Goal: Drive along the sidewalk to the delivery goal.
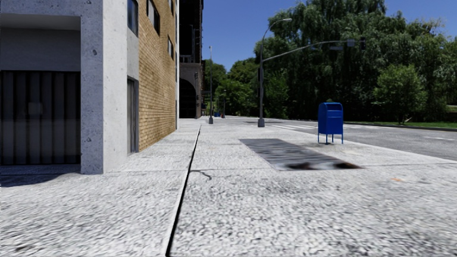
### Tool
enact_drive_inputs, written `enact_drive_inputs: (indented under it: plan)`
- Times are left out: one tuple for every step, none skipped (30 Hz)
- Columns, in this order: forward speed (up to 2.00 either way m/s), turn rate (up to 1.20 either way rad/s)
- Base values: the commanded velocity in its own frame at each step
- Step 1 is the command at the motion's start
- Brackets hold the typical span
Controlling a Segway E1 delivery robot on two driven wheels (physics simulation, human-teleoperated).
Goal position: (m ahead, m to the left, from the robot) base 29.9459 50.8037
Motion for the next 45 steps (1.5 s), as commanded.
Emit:
enact_drive_inputs:
  plan:
    - [2.0,0.18]
    - [2.0,0.19]
    - [2.0,0.19]
    - [2.0,0.19]
    - [2.0,0.19]
    - [2.0,0.19]
    - [2.0,0.19]
    - [2.0,0.19]
    - [2.0,0.19]
    - [2.0,0.19]
    - [2.0,0.19]
    - [2.0,0.19]
    - [2.0,0.19]
    - [2.0,0.19]
    - [2.0,0.19]
    - [2.0,0.19]
    - [2.0,0.19]
    - [2.0,0.19]
    - [2.0,0.2]
    - [2.0,0.22]
    - [2.0,0.22]
    - [2.0,0.23]
    - [2.0,0.23]
    - [2.0,0.24]
    - [2.0,0.24]
    - [2.0,0.24]
    - [2.0,0.24]
    - [2.0,0.24]
    - [2.0,0.24]
    - [2.0,0.24]
    - [2.0,0.24]
    - [2.0,0.24]
    - [2.0,0.24]
    - [2.0,0.24]
    - [2.0,0.24]
    - [2.0,0.24]
    - [2.0,0.24]
    - [2.0,0.24]
    - [2.0,0.24]
    - [2.0,0.24]
    - [2.0,0.24]
    - [2.0,0.24]
    - [2.0,0.24]
    - [2.0,0.24]
    - [2.0,0.24]
